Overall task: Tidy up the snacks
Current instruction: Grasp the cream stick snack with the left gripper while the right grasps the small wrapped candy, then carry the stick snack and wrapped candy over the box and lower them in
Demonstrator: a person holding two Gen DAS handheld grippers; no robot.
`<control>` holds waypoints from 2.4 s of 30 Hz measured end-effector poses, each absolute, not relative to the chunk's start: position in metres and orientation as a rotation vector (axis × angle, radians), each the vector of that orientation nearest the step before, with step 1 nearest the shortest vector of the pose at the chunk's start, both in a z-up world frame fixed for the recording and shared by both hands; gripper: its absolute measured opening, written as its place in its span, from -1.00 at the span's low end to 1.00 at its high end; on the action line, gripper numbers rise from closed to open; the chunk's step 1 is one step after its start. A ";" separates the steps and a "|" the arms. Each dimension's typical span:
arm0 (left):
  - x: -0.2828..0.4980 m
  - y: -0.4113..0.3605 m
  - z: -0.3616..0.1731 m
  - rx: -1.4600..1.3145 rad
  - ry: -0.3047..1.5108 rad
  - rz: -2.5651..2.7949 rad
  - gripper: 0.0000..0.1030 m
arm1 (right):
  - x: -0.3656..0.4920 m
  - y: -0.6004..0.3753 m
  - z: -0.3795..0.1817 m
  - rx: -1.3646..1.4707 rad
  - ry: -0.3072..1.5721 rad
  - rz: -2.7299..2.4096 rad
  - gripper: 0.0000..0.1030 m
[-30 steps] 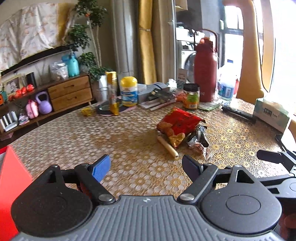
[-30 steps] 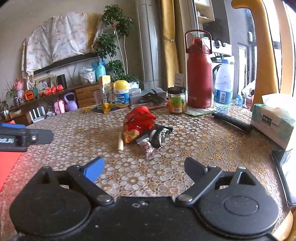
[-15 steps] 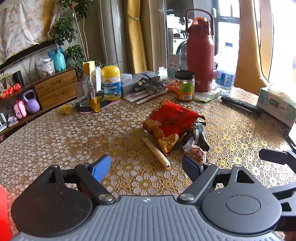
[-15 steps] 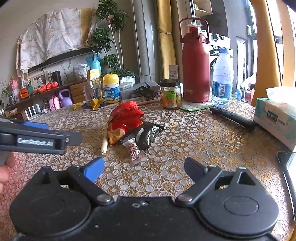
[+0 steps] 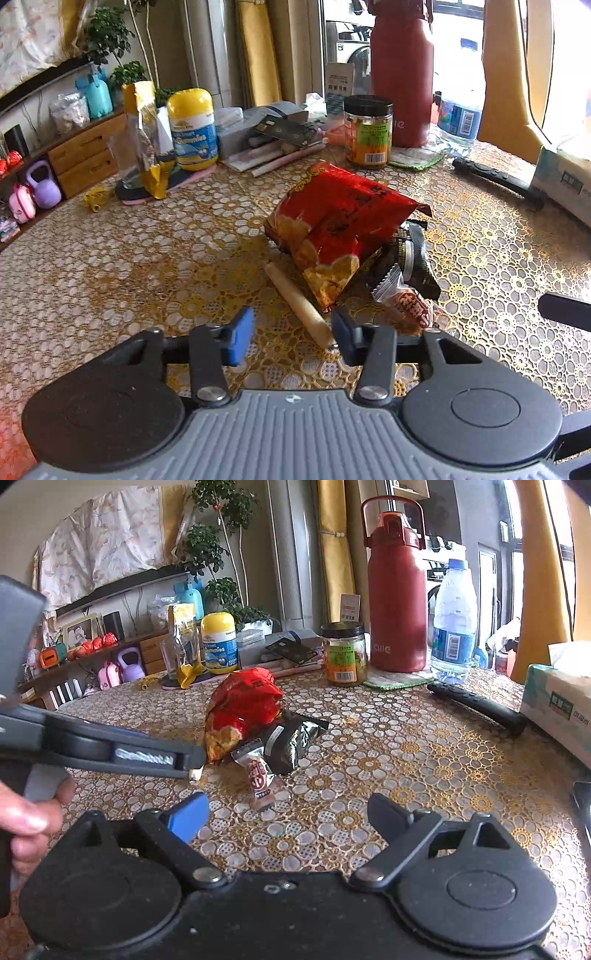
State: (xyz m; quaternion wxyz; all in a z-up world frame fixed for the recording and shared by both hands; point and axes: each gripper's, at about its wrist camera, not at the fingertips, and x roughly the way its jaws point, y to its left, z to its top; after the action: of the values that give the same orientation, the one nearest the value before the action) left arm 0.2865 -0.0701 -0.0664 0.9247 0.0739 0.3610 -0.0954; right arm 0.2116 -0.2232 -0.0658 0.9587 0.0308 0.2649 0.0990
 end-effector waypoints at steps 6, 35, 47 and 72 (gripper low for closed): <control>0.295 -0.073 -0.072 0.142 0.757 -0.224 -0.52 | 0.220 -0.219 -0.066 0.050 0.540 0.220 0.79; 0.242 -0.023 -0.040 0.056 0.743 -0.209 -0.79 | 0.250 -0.188 -0.075 -0.012 0.590 0.276 -0.72; 0.172 0.003 -0.015 0.012 0.705 -0.178 -0.79 | 0.200 -0.180 -0.059 0.010 0.576 0.304 -0.72; 0.051 0.060 0.011 -0.053 0.626 -0.084 -0.79 | 0.101 -0.139 -0.001 -0.053 0.452 0.427 -0.72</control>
State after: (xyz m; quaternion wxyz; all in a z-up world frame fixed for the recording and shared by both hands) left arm 0.0508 0.0599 0.0109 0.9502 -0.0261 0.3078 -0.0415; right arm 0.1015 -0.1387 -0.0008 0.9517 -0.0263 0.2225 0.2100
